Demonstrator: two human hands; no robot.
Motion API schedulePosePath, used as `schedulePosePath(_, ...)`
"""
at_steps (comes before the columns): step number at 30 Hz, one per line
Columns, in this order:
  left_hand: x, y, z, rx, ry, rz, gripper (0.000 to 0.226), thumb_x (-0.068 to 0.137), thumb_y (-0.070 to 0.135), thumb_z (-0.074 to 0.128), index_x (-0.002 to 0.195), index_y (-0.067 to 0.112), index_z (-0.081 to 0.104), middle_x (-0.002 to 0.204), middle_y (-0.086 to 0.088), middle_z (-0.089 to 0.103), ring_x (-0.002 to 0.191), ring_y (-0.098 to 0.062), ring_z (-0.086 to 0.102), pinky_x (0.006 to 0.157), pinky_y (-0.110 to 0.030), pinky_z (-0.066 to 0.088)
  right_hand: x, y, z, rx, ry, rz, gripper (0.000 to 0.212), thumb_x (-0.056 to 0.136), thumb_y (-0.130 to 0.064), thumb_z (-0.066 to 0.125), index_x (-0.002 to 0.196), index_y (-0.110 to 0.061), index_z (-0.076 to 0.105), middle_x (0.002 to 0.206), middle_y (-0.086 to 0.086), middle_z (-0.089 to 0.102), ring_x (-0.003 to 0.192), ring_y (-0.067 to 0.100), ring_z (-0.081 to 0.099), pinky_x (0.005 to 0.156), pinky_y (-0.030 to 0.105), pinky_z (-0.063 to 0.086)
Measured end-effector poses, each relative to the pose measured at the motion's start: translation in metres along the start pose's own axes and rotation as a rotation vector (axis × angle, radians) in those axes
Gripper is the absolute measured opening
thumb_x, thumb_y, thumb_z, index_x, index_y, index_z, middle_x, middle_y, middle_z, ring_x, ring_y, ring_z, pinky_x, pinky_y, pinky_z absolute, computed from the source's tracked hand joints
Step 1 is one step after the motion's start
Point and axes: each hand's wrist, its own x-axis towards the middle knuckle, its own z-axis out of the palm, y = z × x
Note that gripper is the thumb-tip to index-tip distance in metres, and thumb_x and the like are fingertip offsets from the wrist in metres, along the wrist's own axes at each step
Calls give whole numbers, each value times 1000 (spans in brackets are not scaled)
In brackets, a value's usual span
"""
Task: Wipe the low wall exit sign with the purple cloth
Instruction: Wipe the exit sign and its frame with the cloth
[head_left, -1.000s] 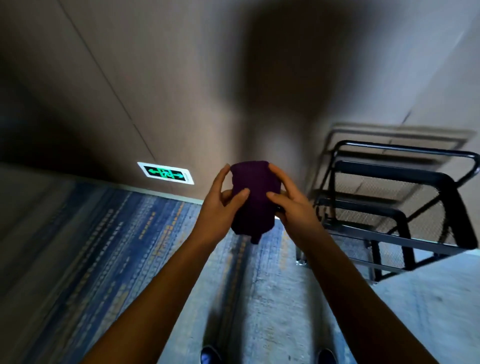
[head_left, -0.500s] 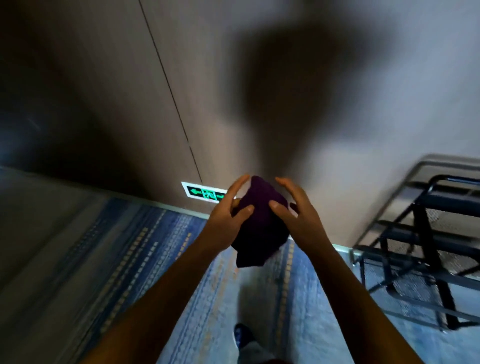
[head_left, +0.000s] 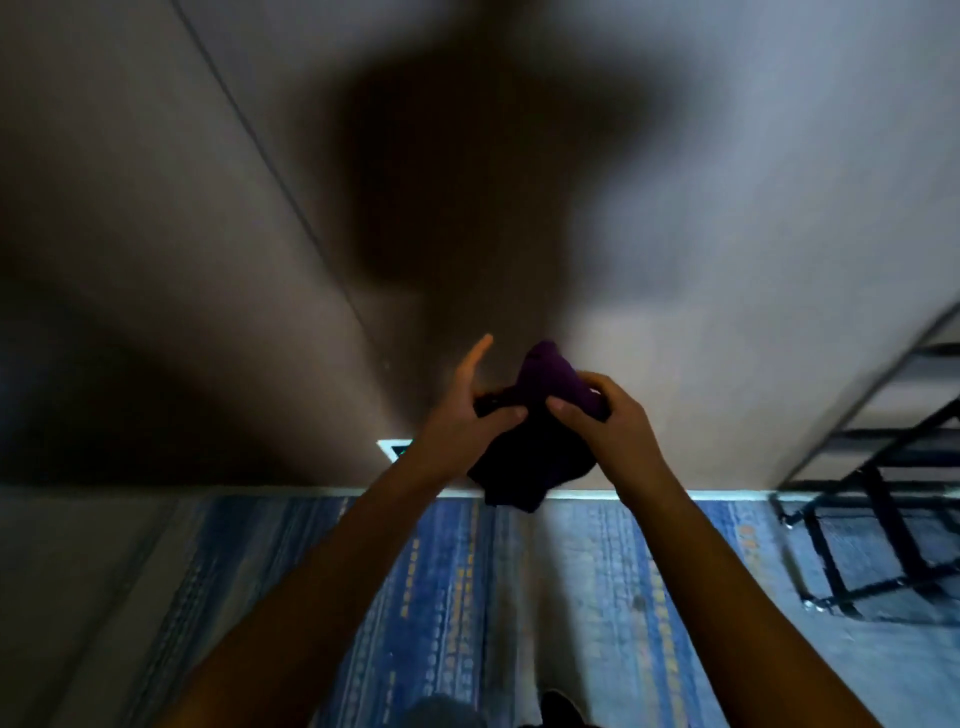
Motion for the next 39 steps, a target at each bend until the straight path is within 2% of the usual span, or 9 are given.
schedulePosePath(3, 43, -13, -10, 81, -63, 61, 98, 83, 21, 82, 159, 30, 20, 125, -2, 59, 107, -11, 65, 91, -27, 50, 14, 2, 5, 1, 88, 25, 46, 79, -29, 87, 120, -24, 67, 107, -3, 74, 96, 11, 72, 78, 23, 59)
schedulePosePath(6, 76, -27, -16, -33, -221, 69, 105, 71, 45, 81, 155, 42, 18, 149, 0, 47, 128, -15, 59, 94, -22, 52, 26, 10, 24, -25, 144, 15, 50, 77, -22, 88, 122, -22, 66, 112, 0, 73, 103, 18, 70, 89, 31, 59)
schedulePosePath(11, 126, -63, -45, 5, -421, 101, 85, 79, 33, 78, 144, 60, 30, 122, -4, 65, 104, -15, 72, 85, -28, 59, 34, 37, 84, 58, 370, 29, 53, 78, -11, 86, 127, -13, 65, 122, 4, 71, 110, 14, 67, 100, 38, 55)
schedulePosePath(15, 147, -99, -77, 53, -627, 157, 74, 89, 20, 70, 152, 38, 35, 94, -5, 71, 82, -8, 68, 76, -20, 55, 27, 59, 149, 69, 600, 66, 58, 83, -14, 83, 136, -17, 58, 133, -1, 65, 120, 19, 63, 108, 48, 47)
schedulePosePath(21, 149, -136, -120, 119, -812, 99, 78, 90, 4, 69, 149, 44, 38, 116, -14, 70, 102, -14, 72, 89, -26, 57, 15, 84, 252, -327, 992, 34, 74, 82, -23, 69, 151, -28, 43, 162, 6, 33, 147, 23, 36, 119, 33, 32)
schedulePosePath(28, 120, -199, -173, 291, -870, 130, 83, 81, -2, 61, 147, 44, 43, 130, -3, 63, 117, -15, 66, 103, -38, 55, -9, 139, 356, -367, 903, 131, 72, 88, -34, 68, 154, -24, 42, 166, 11, 26, 151, 31, 31, 119, 43, 33)
schedulePosePath(31, 108, -224, -196, 315, -913, 104, 81, 83, -2, 69, 148, 38, 42, 125, -13, 63, 109, -18, 68, 97, -34, 57, -19, 169, 409, -239, 939, 157, 82, 84, -40, 70, 157, -25, 36, 167, 14, 21, 153, 28, 28, 119, 37, 32)
schedulePosePath(35, 106, -260, -206, 357, -951, 73, 63, 78, 19, 75, 136, 28, 52, 128, -18, 63, 104, -20, 67, 95, -39, 57, -11, 203, 449, -170, 1013, 188, 90, 84, -55, 72, 158, -23, 33, 167, 14, 21, 155, 27, 24, 118, 45, 36)
schedulePosePath(39, 140, -306, -200, 391, -954, 152, 55, 80, 15, 75, 129, 31, 55, 121, -12, 67, 102, -14, 71, 85, -31, 58, 21, 244, 463, -182, 1135, 246, 92, 84, -59, 70, 159, -23, 30, 166, 16, 23, 152, 30, 30, 111, 44, 44)
